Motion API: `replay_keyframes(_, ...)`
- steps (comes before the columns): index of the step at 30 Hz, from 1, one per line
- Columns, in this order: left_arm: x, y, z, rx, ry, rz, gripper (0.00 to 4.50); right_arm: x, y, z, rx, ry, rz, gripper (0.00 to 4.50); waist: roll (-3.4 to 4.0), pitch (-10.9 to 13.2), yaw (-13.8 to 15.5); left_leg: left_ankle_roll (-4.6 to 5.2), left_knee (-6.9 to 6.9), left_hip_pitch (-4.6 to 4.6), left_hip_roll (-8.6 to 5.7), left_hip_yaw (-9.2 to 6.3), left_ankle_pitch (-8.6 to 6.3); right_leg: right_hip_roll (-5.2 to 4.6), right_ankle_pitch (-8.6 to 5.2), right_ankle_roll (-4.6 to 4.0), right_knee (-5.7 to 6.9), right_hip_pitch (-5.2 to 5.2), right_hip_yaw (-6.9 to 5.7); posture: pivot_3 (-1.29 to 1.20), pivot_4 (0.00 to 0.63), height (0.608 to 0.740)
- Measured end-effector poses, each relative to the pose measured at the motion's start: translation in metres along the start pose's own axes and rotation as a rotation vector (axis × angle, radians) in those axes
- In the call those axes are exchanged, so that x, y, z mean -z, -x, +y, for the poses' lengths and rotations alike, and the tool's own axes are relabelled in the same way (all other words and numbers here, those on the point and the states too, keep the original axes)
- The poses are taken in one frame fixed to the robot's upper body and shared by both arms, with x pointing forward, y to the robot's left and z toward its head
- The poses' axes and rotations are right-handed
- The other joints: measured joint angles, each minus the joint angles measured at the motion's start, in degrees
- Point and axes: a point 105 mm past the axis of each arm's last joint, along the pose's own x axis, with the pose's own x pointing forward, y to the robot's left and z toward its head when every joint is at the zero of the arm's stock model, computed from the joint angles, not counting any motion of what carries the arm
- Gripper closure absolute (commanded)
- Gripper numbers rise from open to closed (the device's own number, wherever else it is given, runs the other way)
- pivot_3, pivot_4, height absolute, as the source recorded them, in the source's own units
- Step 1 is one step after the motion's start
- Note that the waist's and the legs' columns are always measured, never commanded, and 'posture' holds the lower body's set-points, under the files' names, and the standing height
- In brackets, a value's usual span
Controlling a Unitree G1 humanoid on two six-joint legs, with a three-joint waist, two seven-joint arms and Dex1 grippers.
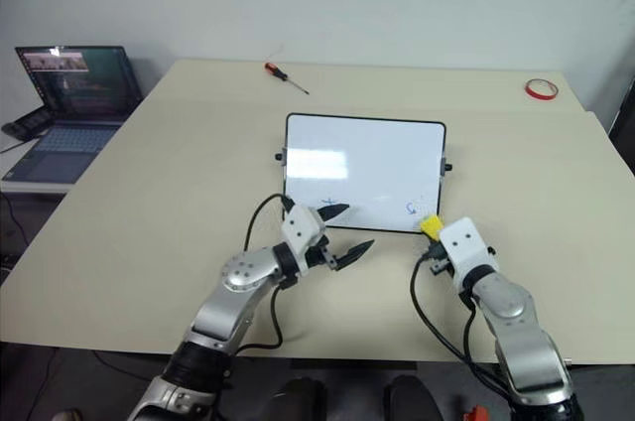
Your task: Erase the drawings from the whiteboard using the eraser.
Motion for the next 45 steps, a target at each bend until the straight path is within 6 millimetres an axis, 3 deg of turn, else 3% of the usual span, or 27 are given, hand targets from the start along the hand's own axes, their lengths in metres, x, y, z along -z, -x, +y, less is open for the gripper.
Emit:
replay_keyframes(5,0.0,-0.001,-0.001,0.003,0.002,-0.001,0.0,-0.029,-0.015,-0.002,0.022,0.008,-0.115,3.32,0.01,0.0,0.05,0.0,-0.03,-0.11,-0.01,-0.01,0.0,0.0,0.0,0.0,-0.07,-0.05,-0.01,0.0,0.15,0.74)
replay_keyframes(13,0.001,0.0,0.0,0.0,0.0,0.002,0.0,-0.018,-0.024,0.006,-0.009,0.037,-0.052,3.32,0.01,0.0,0.09,0.0,0.0,-0.11,-0.02,-0.03,0.0,-0.01,0.0,0.0,-0.03,-0.05,-0.02,0.0,0.15,0.74)
replay_keyframes(22,0.003,0.004,0.0,-0.022,0.006,0.01,0.0,0.017,0.005,0.008,-0.037,0.052,0.078,3.32,-0.02,-0.02,0.22,0.0,0.02,0.0,-0.02,-0.05,0.0,-0.02,0.0,0.0,-0.02,0.06,-0.02,0.0,0.15,0.74)
replay_keyframes(29,0.002,0.003,-0.001,-0.022,0.007,0.004,0.0,0.023,0.011,0.007,-0.037,0.036,0.11,3.32,-0.03,-0.02,0.14,0.0,0.01,0.2,0.0,-0.03,0.0,-0.01,-0.01,0.01,-0.02,0.21,-0.01,0.0,0.15,0.74)
replay_keyframes(37,-0.003,-0.001,0.0,-0.014,-0.001,-0.009,0.0,-0.005,-0.006,0.002,0.014,0.008,0.007,3.32,-0.02,-0.01,0.04,0.0,-0.04,0.1,0.01,-0.01,0.0,-0.01,0.0,0.01,-0.02,0.09,0.0,0.0,0.15,0.74)
replay_keyframes(41,-0.002,-0.001,0.0,-0.013,0.0,-0.008,0.0,-0.023,-0.017,0.013,-0.003,-0.015,-0.066,3.32,-0.01,-0.01,0.03,0.0,-0.04,-0.08,0.02,0.0,-0.01,-0.01,0.0,0.01,-0.06,-0.06,0.01,0.0,0.15,0.74)
replay_keyframes(45,0.001,0.002,0.0,-0.018,0.004,0.006,0.0,-0.019,-0.023,0.027,-0.046,0.0,-0.051,3.32,-0.01,-0.01,0.07,0.0,-0.04,-0.1,0.0,-0.01,-0.01,-0.02,0.0,0.01,-0.06,-0.07,0.01,0.0,0.15,0.74)
